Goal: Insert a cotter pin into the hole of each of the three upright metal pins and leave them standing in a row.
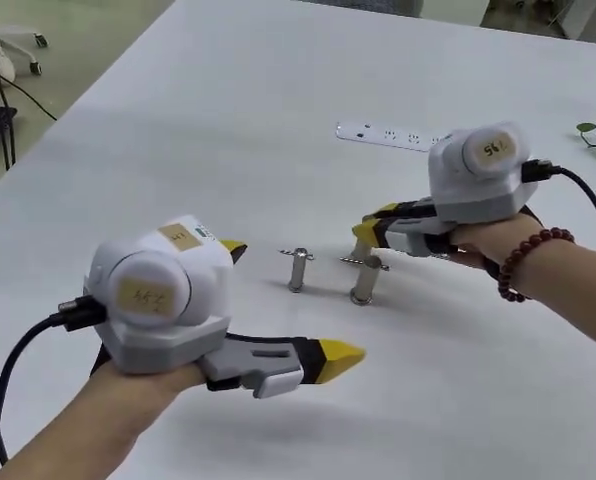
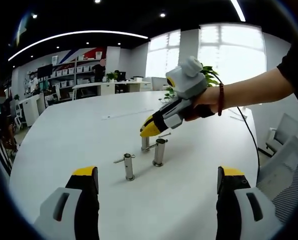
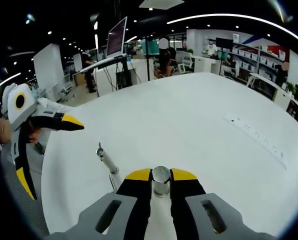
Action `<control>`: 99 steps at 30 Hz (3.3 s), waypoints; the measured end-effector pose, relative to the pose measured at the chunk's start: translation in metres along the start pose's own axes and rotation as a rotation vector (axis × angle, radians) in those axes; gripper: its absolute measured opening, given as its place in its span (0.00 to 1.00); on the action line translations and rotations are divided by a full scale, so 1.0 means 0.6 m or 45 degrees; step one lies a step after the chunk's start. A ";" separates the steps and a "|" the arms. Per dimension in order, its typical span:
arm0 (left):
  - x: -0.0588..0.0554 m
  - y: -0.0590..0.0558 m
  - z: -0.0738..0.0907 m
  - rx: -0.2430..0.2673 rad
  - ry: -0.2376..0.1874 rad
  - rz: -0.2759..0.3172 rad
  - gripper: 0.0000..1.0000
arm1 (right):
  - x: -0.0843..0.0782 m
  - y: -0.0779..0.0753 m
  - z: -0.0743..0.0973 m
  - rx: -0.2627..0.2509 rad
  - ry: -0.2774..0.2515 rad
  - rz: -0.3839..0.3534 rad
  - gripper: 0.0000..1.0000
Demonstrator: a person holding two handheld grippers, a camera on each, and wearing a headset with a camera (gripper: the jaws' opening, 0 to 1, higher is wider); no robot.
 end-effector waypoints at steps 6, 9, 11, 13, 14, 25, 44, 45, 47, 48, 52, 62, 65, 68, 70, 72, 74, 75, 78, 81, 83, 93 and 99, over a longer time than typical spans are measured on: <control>0.001 -0.001 0.000 -0.002 -0.002 -0.002 0.99 | -0.018 -0.006 0.020 -0.024 0.013 -0.010 0.08; 0.001 -0.001 0.000 -0.007 0.000 -0.006 0.99 | -0.030 -0.009 0.034 -0.034 0.020 -0.014 0.08; 0.002 -0.002 0.000 -0.013 -0.002 -0.009 0.99 | -0.037 -0.007 0.043 -0.044 0.025 -0.021 0.08; 0.001 -0.003 0.000 -0.014 0.002 -0.013 0.99 | -0.046 -0.011 0.053 -0.053 0.027 -0.026 0.08; 0.001 -0.003 0.000 -0.015 0.004 -0.017 0.99 | -0.048 -0.013 0.057 -0.058 0.028 -0.032 0.08; 0.003 -0.004 0.002 -0.021 0.003 -0.022 0.99 | -0.061 0.013 0.093 -0.093 0.044 -0.024 0.08; 0.013 -0.004 0.007 -0.017 -0.033 -0.028 0.99 | -0.075 0.069 0.117 -0.162 0.033 -0.059 0.08; 0.014 -0.002 0.008 -0.014 -0.041 -0.025 0.99 | -0.076 0.072 0.116 -0.164 0.036 -0.071 0.08; 0.015 -0.001 0.008 -0.013 -0.047 -0.021 0.99 | -0.078 0.079 0.114 -0.169 0.036 -0.082 0.08; 0.014 -0.001 0.008 -0.012 -0.045 -0.023 0.99 | -0.079 0.075 0.114 -0.175 0.036 -0.095 0.08; 0.013 -0.002 0.007 -0.014 -0.035 -0.031 0.99 | -0.079 0.091 0.111 -0.181 0.030 -0.129 0.08; 0.018 -0.002 0.007 -0.016 -0.060 -0.024 0.99 | -0.083 0.122 0.091 -0.207 0.025 -0.161 0.08; 0.018 -0.002 0.008 -0.016 -0.062 -0.023 0.98 | -0.084 0.131 0.085 -0.200 0.015 -0.191 0.08; 0.018 -0.003 0.007 -0.019 -0.061 -0.023 0.98 | -0.084 0.137 0.082 -0.205 0.004 -0.187 0.08; 0.019 -0.004 0.007 -0.021 -0.062 -0.026 0.98 | -0.083 0.138 0.082 -0.207 -0.003 -0.191 0.08; 0.018 -0.005 0.006 -0.024 -0.061 -0.025 0.98 | -0.083 0.140 0.082 -0.212 -0.005 -0.187 0.08; 0.017 -0.005 0.006 -0.024 -0.056 -0.029 0.98 | -0.083 0.142 0.081 -0.222 -0.005 -0.172 0.08; 0.017 -0.005 0.006 -0.025 -0.053 -0.030 0.98 | -0.084 0.143 0.081 -0.223 -0.007 -0.169 0.08; 0.016 -0.006 0.005 -0.027 -0.046 -0.035 0.98 | -0.085 0.146 0.083 -0.225 -0.018 -0.167 0.08; 0.016 -0.008 0.004 -0.030 -0.044 -0.037 0.98 | -0.086 0.146 0.083 -0.224 -0.025 -0.156 0.09; 0.014 -0.008 0.004 -0.030 -0.038 -0.039 0.98 | -0.085 0.146 0.083 -0.225 -0.025 -0.165 0.09; 0.015 -0.010 0.006 -0.026 -0.039 -0.042 0.98 | -0.091 0.149 0.092 -0.199 -0.046 -0.213 0.20; 0.016 -0.013 0.006 -0.029 -0.042 -0.045 0.98 | -0.084 0.147 0.108 -0.137 -0.051 -0.179 0.22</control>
Point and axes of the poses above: the centre of the closed fingertips' face, and the gripper's own axes: z roughly backward along the fingers, y roughly to its left, x roughly out of its top, the point moved 4 cm from there along z, roughly backward along the fingers
